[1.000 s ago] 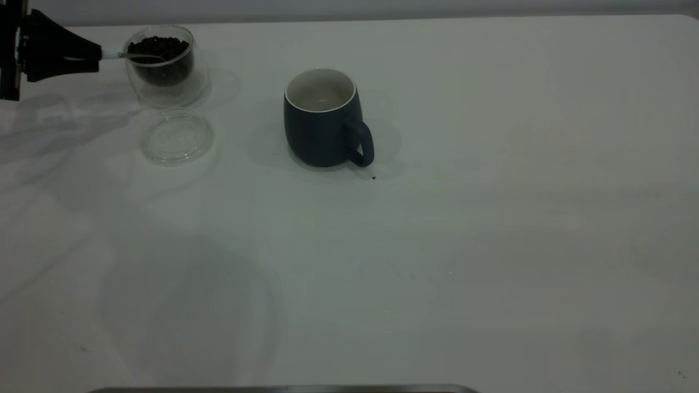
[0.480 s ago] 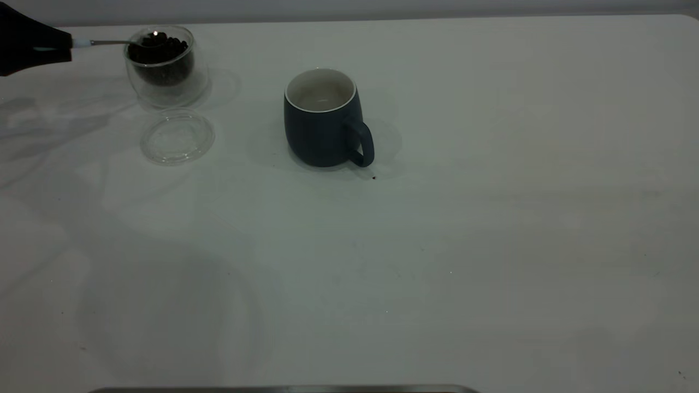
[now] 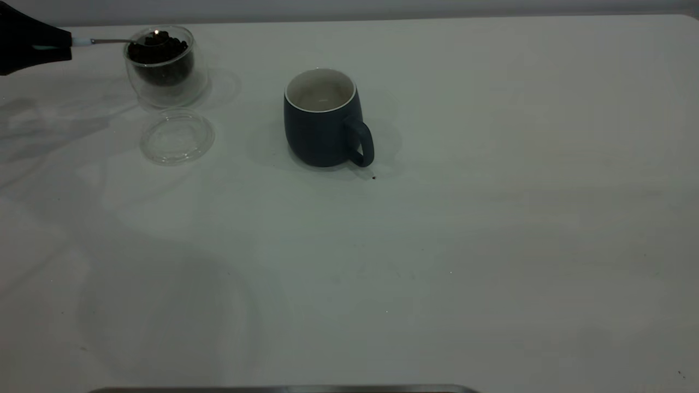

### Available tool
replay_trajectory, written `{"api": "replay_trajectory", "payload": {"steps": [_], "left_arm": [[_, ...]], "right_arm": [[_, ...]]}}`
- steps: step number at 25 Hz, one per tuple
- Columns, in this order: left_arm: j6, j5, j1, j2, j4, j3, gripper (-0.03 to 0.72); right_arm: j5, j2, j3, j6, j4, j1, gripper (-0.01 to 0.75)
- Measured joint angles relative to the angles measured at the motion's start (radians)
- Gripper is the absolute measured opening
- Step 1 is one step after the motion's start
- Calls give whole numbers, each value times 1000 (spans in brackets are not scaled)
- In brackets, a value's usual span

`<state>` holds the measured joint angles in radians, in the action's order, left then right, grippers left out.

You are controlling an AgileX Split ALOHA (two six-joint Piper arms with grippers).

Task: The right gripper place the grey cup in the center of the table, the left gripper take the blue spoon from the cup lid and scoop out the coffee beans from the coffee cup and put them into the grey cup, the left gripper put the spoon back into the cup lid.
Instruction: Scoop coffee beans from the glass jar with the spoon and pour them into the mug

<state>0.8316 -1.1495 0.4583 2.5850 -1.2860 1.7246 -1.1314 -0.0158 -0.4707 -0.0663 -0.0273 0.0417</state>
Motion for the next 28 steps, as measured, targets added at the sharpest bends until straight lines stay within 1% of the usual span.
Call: {"api": "replay_trajectory", "payload": {"steps": [8,21,28], "left_arm": [[-14,-3,0,0,-1,0,130],[-87,-5,0,0,-1,0,130],[-99,-5,0,0,36,0,130]], "right_arm": [[0,0,0,0,0,0,457],[0,0,0,0,0,0,457],[0,0,0,0,0,0,457]]}}
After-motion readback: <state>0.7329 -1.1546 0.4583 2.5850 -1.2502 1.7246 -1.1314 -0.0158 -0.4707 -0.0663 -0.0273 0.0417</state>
